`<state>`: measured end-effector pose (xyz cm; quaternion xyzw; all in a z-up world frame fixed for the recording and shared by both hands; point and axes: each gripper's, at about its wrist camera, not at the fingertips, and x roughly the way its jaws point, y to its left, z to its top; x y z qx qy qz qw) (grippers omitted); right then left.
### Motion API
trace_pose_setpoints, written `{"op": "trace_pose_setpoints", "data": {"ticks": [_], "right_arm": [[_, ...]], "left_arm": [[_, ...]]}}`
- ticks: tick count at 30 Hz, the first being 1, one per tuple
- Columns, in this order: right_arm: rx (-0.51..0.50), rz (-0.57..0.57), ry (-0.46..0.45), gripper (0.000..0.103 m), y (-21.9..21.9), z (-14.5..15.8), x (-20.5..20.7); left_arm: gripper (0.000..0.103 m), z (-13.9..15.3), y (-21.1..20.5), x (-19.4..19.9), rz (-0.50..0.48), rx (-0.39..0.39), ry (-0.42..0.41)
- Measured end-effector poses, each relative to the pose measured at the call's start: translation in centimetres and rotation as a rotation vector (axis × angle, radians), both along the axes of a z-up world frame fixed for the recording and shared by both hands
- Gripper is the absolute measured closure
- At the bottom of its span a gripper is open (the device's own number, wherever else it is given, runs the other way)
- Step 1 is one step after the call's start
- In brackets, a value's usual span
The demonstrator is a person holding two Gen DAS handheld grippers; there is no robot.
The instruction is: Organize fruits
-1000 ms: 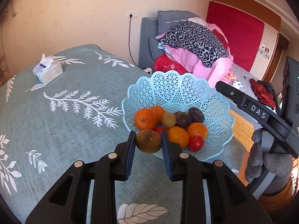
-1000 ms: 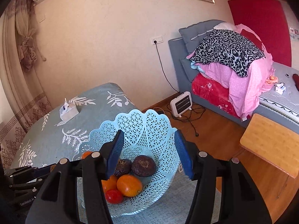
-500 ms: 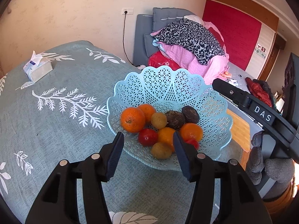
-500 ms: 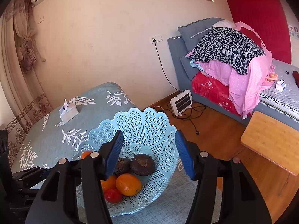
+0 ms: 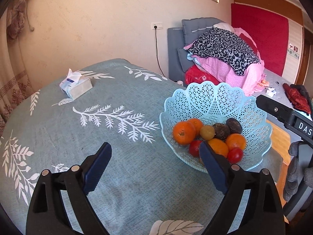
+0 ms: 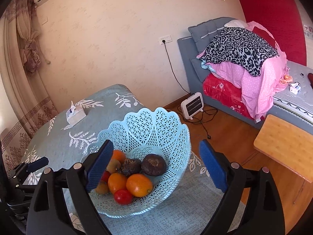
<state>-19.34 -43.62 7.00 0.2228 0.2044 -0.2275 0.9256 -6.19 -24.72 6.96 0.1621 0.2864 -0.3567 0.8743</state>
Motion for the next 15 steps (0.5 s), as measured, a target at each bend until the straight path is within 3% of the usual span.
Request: {"op": "trace_pose_setpoints", "data": {"ticks": [15], "right_arm": [[-0.113,0.04,0.049,0.003,4.2,0.6,0.6]], "left_arm": [[0.01,1.5,1.5,-1.8,0.067,0.016,-0.15]]}}
